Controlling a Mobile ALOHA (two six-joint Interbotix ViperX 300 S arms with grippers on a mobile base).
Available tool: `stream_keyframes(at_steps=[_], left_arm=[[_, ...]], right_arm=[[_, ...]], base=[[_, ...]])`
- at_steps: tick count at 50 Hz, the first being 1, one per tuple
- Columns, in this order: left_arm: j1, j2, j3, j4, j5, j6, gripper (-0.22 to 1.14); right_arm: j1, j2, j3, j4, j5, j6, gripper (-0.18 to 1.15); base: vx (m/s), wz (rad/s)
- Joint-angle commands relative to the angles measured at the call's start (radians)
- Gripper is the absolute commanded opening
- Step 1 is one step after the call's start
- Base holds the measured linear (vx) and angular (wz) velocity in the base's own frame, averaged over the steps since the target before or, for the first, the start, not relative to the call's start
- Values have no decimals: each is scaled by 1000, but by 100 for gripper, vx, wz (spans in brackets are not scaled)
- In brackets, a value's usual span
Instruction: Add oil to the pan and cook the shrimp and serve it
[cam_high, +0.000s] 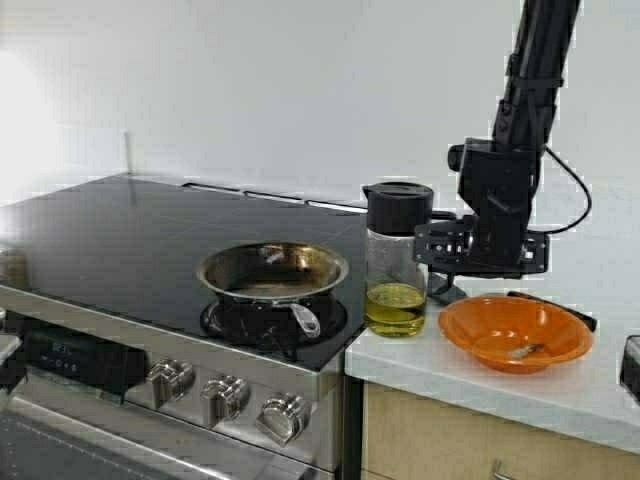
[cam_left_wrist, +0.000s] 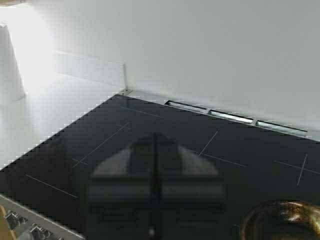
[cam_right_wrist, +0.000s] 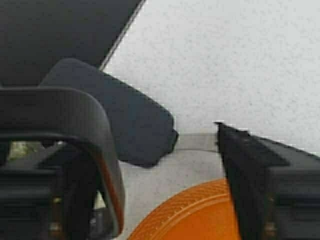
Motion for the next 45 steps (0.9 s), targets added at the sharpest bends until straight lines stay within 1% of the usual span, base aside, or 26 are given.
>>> stream_keyframes(at_steps=[1,6,7,8,11,13,15,22,37,45], left_arm=[[0,6,-8,-2,-3,-2,3],[0,6,-6,-2,-2,-2,3],[0,6,-8,0,-2,-2,3],[0,6,-6,-2,-2,-2,3],[0,5,-6,-2,-2,-2,3],[0,5,-6,-2,0,-2,3],[0,5,-6,-2,0,-2,3],[0,5,-6,-2,0,-2,3],[0,6,-6,-2,2,-2,3],[0,5,-5,-2,0,-3,3]], right_arm=[[0,-11,-26,0,-5,2,69],[0,2,-52,2,-5,3,39],[0,6,-58,2,-6,3,29],[0,9,-61,2,-5,3,22],[0,15,-74,3,-6,5,6],[0,15,-78,2,-6,8,-2],[0,15,-81,2,-5,9,-3],[0,-6,-77,3,-5,11,7],[0,-118,-26,11,-5,-8,7],[0,-187,-25,26,-3,-89,7]], base=[[0,0],[0,0],[0,0],[0,0],[0,0],[0,0],[0,0],[0,0],[0,0],[0,0]])
